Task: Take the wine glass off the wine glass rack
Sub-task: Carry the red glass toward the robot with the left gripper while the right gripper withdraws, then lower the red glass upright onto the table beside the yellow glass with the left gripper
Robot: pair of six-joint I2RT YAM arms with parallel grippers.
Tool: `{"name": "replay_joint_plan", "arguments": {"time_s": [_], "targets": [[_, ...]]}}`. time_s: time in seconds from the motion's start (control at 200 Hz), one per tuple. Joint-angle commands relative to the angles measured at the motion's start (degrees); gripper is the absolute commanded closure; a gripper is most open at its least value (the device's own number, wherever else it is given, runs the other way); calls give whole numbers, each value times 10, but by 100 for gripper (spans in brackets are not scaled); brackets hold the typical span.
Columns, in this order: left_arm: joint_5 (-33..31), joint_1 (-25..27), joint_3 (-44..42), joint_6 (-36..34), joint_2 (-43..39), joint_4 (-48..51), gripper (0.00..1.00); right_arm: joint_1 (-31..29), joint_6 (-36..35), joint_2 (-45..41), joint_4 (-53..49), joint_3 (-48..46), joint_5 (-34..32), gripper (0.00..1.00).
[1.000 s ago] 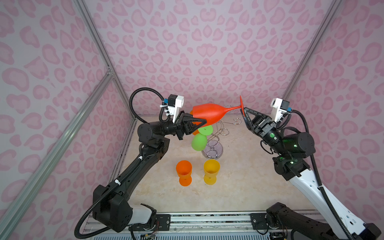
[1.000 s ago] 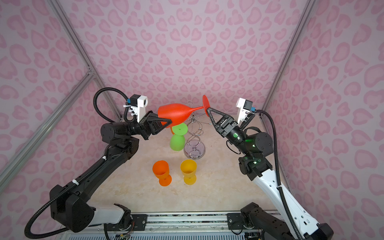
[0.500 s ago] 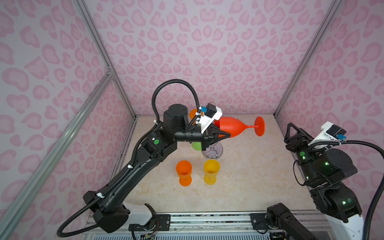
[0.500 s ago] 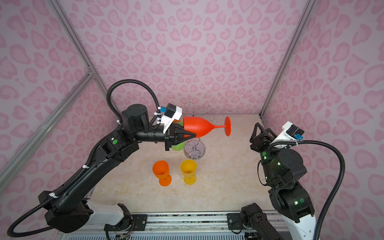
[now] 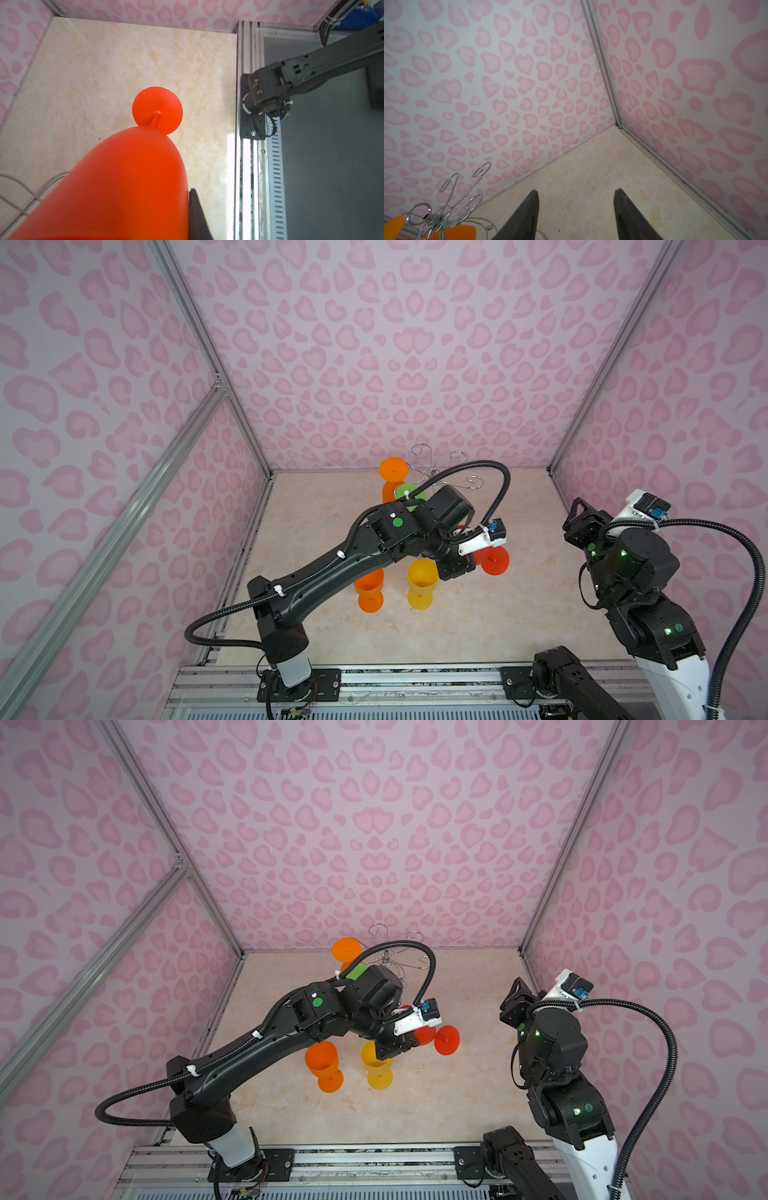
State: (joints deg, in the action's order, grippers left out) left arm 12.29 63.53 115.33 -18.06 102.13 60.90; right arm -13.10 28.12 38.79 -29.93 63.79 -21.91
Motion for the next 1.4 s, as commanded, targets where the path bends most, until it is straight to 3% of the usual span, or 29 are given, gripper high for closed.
{"name": "replay_joint_plan", "arguments": {"time_s": [0.0,0.215,0.365,1.02,1.396], "targets": [[-66,19,38,-24,47,69,98,26,13,2,-3,-13,46,42],[-114,36,105,-43,158,145,98,100,39,-6,3,-39,145,43],[-131,36,109,-47,193,149,98,130,40,-13,-2,-41,172,43],[-112,35,125,-59,254,173,97,148,61,4,20,-45,233,44],[-109,34,150,-53,248,169,72,151,65,-3,23,-54,243,45]]}}
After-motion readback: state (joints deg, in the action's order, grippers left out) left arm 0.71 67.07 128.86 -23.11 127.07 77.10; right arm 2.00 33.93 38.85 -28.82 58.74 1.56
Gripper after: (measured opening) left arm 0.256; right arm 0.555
